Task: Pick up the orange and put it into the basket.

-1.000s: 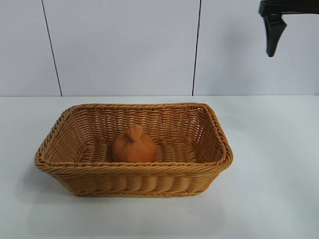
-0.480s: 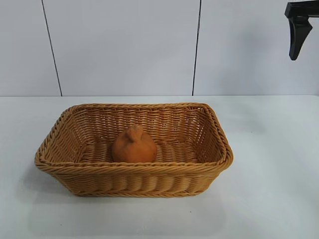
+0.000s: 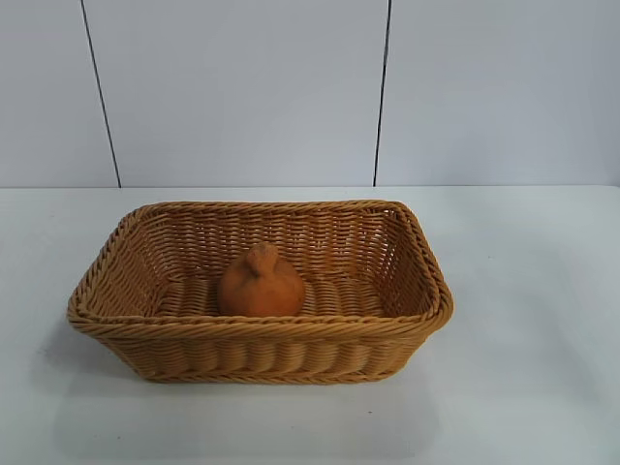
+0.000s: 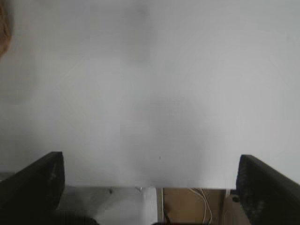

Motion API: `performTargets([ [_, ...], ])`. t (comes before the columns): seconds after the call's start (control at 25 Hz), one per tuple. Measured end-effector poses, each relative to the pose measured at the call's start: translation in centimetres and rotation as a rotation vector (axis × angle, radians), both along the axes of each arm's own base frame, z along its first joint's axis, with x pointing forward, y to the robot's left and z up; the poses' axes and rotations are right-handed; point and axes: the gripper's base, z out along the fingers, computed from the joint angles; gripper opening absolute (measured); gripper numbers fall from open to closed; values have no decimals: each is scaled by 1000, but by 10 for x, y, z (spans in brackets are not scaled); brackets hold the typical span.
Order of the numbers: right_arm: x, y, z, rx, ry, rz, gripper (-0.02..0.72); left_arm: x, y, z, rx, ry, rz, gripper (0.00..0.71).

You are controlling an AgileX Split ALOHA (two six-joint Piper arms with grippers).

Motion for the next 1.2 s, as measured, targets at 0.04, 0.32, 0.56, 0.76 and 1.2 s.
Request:
performTargets([
  [0.04, -14, 0, -4, 0, 3, 2, 683, 0, 0, 0, 0, 0, 0, 576],
  [0.32, -88, -3, -36, 1, -171, -1, 683, 0, 0, 0, 0, 0, 0, 576],
  [0.56, -124, -4, -15, 9, -400, -2, 683, 0, 0, 0, 0, 0, 0, 576],
  [0.76, -156, -6, 4, 17, -639, -2, 683, 0, 0, 0, 0, 0, 0, 576],
  [1.2, -221, -8, 18, 32, -1065, -3, 683, 0, 0, 0, 0, 0, 0, 576],
])
